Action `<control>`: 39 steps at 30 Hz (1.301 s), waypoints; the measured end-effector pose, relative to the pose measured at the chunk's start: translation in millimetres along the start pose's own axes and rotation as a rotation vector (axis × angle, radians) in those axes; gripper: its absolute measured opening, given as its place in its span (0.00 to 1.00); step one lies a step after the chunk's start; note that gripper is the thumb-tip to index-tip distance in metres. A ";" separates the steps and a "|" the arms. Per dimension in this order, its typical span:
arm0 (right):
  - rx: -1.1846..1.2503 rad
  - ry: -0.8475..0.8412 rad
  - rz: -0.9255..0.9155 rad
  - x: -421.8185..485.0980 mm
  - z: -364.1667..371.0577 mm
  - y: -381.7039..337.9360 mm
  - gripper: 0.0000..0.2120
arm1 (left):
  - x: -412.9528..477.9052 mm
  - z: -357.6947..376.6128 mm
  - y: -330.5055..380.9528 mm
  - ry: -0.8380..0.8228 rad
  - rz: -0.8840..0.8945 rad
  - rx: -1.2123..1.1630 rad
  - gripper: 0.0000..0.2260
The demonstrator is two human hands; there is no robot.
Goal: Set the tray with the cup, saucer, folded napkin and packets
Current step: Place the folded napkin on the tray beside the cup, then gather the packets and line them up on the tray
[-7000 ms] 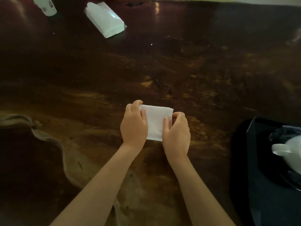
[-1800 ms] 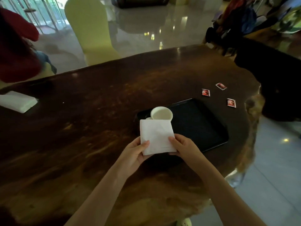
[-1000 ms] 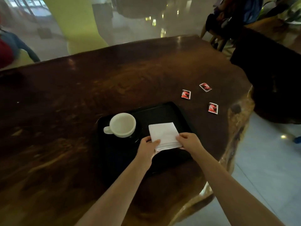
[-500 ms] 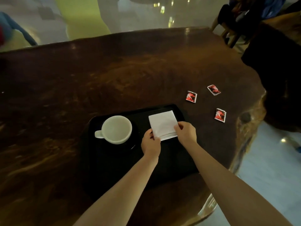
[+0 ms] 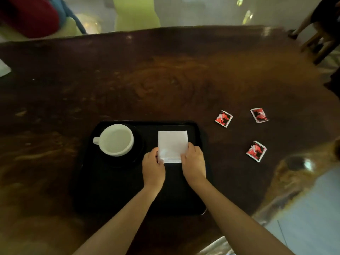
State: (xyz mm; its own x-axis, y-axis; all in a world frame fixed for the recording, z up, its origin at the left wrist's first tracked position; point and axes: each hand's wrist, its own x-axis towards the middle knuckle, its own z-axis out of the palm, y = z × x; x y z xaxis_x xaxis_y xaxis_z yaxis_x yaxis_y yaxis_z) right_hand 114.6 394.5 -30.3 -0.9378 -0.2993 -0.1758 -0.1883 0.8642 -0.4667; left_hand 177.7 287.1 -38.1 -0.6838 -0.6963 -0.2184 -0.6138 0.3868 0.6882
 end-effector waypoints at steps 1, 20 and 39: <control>0.038 -0.007 -0.008 -1.6 0.6 0.8 0.19 | -1.8 -1.6 -0.8 0.013 0.048 0.037 0.17; -0.136 -0.172 -0.335 2.6 -13.8 18.2 0.29 | -15.3 -9.1 16.9 0.021 0.331 0.414 0.11; -0.246 -0.067 0.188 35.8 -149.7 198.7 0.24 | 43.6 120.8 206.0 -0.334 0.461 0.441 0.20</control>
State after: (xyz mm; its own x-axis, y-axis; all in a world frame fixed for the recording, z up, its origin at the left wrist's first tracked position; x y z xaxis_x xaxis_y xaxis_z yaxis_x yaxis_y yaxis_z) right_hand -0.1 616.0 0.4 -0.9433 -0.1437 -0.2993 -0.0857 0.9763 -0.1987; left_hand -26.3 409.5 10.6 -0.9527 -0.2084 -0.2214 -0.2875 0.8542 0.4332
